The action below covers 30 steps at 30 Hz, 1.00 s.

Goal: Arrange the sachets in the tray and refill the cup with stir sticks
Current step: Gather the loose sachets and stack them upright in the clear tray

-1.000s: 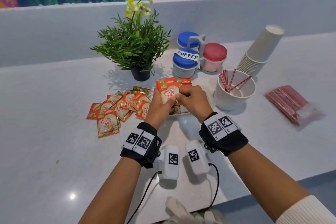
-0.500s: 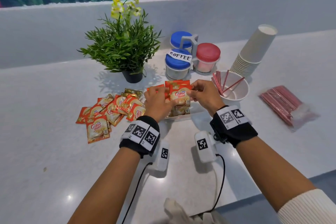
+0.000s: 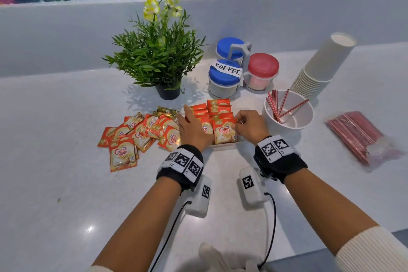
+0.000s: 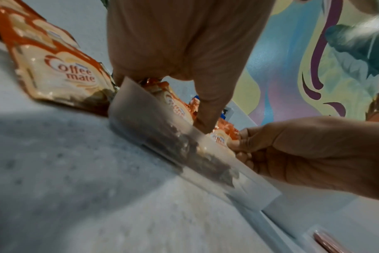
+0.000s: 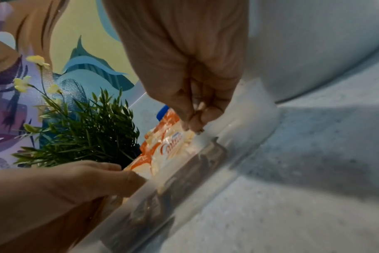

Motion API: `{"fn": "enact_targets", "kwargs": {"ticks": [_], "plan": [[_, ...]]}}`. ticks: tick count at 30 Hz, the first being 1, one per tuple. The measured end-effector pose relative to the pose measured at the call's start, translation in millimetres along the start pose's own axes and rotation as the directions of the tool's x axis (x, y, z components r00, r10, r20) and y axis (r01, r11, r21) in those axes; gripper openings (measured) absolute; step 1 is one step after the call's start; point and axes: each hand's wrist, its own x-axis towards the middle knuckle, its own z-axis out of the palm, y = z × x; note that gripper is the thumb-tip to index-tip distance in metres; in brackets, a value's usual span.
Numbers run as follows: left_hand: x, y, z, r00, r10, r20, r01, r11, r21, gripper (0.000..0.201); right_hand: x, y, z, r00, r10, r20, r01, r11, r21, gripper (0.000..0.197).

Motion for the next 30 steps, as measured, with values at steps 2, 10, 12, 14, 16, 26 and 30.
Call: {"fn": "enact_targets", "kwargs": {"ticks": [2,10,12,14,16,26,30], "plan": [[0,-2,3,1.000,0.017,-0.024,-0.016,1.000,0.024,0.117,3,0,2,0.997,-0.002,-0.071,0.003,1.000,0.011,0.009],[1,-4,9,0.991,0.035,-0.131,-0.035,0.999,0.000,0.113,3,7,9,0.998,-0.028,-0.057,0.030,0.999,0.036,0.008],[0,-3,11,0.989,0.016,-0.148,-0.022,0.999,-0.037,0.112,0,7,10,1.000,-0.019,-0.022,0.020,0.999,0.044,0.012],[-2,-2,11,0.988,0.004,-0.155,-0.010,0.999,-0.036,0.112,-2,6,11,1.000,0.004,-0.021,-0.003,0.998,0.057,0.008],[-1,-2,12,0.990,0.007,-0.143,-0.008,1.000,-0.001,0.114,-2,3,13,0.998,0.043,-0.046,-0.038,0.994,0.105,0.013],[-2,-6,11,0.981,0.145,-0.125,-0.142,0.989,0.035,0.110,-11,-14,27,0.992,0.083,0.100,-0.113,0.934,0.340,0.072],[-1,-7,11,0.976,0.181,-0.123,-0.171,0.981,0.086,0.099,-9,-21,25,0.993,-0.113,0.022,0.109,0.987,0.117,0.072]]}}
